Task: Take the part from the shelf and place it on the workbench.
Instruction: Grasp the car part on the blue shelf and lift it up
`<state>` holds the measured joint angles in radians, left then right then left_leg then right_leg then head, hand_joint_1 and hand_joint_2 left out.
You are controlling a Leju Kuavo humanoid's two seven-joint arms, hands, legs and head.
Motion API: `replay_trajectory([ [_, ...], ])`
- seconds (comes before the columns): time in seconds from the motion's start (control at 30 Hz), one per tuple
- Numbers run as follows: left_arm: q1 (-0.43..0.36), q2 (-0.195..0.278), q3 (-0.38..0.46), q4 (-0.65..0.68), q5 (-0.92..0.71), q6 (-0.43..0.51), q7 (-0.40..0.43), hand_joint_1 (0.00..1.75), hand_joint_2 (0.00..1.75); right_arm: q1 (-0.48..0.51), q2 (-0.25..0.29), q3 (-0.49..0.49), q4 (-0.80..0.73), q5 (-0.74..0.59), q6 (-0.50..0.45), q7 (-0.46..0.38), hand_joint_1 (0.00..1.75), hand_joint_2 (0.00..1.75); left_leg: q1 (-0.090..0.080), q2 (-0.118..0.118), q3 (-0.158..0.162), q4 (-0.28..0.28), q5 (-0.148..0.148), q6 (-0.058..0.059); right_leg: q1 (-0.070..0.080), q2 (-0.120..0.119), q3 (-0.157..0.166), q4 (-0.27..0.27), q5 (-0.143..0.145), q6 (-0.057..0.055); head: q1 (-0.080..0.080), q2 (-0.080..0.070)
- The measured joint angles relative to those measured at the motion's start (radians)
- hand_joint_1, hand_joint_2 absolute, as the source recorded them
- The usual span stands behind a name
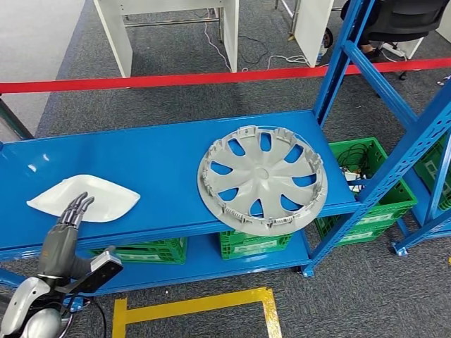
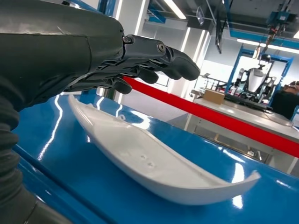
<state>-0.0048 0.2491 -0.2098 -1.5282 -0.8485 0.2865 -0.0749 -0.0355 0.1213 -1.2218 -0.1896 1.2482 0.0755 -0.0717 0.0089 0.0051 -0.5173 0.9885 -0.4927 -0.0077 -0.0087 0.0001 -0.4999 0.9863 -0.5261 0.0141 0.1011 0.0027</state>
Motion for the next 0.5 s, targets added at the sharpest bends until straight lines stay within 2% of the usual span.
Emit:
replay_trajectory([
  [0.5, 0.018, 0.005, 0.015, 0.000, 0.000, 0.000, 0.008, 0.00, 1.75, 0.000, 0.000, 0.000, 0.000, -0.001, 0.000, 0.000, 0.00, 0.00, 0.000, 0.000, 0.000, 0.000, 0.000, 0.000, 0.000, 0.000, 0.000, 0.000, 0.000, 0.000, 0.000, 0.000],
])
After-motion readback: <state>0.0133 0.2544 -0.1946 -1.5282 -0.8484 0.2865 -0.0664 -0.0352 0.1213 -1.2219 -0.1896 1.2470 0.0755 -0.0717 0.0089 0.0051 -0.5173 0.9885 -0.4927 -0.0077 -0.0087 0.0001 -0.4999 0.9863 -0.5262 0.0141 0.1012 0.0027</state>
